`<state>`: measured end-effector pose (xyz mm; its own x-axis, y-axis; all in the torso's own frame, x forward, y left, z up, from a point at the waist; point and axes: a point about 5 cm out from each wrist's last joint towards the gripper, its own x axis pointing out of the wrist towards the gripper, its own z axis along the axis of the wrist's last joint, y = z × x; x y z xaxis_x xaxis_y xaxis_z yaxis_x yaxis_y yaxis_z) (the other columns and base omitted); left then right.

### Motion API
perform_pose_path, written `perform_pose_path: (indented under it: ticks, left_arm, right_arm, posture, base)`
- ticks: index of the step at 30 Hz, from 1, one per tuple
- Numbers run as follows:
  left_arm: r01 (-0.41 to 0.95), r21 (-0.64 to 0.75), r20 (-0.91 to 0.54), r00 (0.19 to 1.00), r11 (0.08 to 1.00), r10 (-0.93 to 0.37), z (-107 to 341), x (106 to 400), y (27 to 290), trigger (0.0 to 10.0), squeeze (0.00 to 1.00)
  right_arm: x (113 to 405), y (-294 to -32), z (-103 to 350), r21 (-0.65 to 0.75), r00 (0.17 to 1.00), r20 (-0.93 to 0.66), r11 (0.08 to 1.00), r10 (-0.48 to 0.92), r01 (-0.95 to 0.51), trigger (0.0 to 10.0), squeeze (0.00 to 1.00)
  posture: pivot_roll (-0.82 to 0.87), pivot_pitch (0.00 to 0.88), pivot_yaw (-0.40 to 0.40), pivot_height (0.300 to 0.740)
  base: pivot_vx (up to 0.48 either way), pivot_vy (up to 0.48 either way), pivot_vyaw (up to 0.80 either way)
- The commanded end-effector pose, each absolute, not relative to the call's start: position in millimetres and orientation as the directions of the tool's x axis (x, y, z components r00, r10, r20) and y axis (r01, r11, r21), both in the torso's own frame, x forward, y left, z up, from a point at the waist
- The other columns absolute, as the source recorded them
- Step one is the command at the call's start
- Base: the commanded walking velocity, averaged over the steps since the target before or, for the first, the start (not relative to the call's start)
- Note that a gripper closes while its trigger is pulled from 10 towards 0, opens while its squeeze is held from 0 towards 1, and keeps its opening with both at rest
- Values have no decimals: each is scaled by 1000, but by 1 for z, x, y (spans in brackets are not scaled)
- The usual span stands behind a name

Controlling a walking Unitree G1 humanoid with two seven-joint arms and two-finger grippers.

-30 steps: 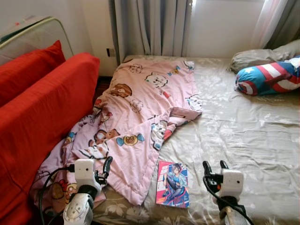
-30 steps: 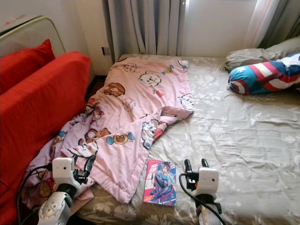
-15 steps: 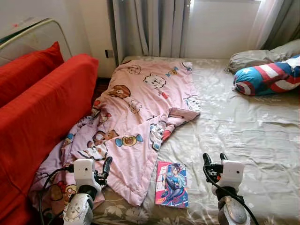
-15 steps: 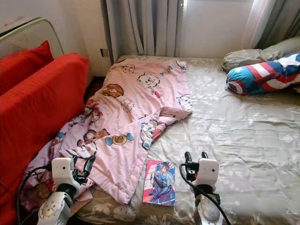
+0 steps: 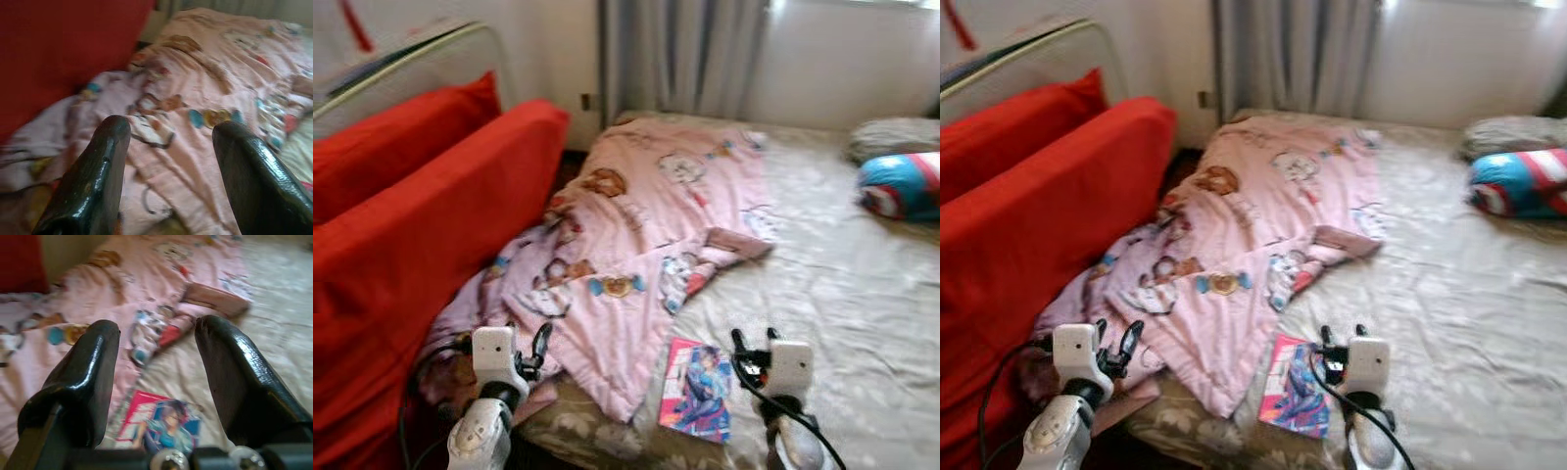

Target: Clean up the room

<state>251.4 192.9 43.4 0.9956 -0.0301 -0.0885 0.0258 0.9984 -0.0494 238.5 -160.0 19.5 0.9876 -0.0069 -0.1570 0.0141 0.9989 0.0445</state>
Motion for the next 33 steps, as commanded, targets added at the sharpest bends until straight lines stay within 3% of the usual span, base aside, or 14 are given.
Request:
perform_pose_path:
  ticks: [1, 17, 33]
  left_arm:
    - [36, -58, -102, 994, 998, -42, 41, 253, 189, 10000, 0]
    - [67, -56, -90, 993, 996, -72, 45, 255, 180, 10000, 0]
    - [63, -56, -84, 994, 996, -67, 46, 257, 181, 10000, 0]
  right_arm:
    - [237, -166, 21, 43, 988, -155, 999, -26, 33, 10000, 0]
    - [242, -179, 32, 35, 987, -98, 990, -129, 133, 10000, 0]
    - [248, -179, 33, 27, 987, -105, 991, -124, 128, 10000, 0]
  posture:
    - [-27, 5, 0, 740]
    - [-28, 5, -1, 740]
    - [-33, 5, 4, 740]
  base:
    - [0, 0, 0]
    - [0, 0, 0]
    - [0, 0, 0]
